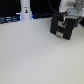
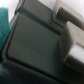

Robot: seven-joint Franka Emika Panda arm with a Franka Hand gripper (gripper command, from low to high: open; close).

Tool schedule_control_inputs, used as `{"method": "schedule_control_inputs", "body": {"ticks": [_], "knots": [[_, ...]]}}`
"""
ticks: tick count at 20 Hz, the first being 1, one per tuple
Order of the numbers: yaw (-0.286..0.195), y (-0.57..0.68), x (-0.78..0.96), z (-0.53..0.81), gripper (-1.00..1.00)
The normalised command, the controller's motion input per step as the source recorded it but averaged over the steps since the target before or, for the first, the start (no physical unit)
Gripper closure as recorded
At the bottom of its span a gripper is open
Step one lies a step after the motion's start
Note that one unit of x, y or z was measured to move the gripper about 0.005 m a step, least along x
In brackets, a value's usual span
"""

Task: Open the kcup holder, insert the kcup into the holder, and close the kcup holder

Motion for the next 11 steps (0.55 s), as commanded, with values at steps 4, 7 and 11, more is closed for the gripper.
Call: {"method": "schedule_control_inputs", "body": {"ticks": [4,7,11], "knots": [[-0.024,0.07,0.06,0.30,-1.00],[-0.022,0.08,0.02,0.26,-1.00],[-0.002,0.00,0.02,0.01,-1.00]]}}
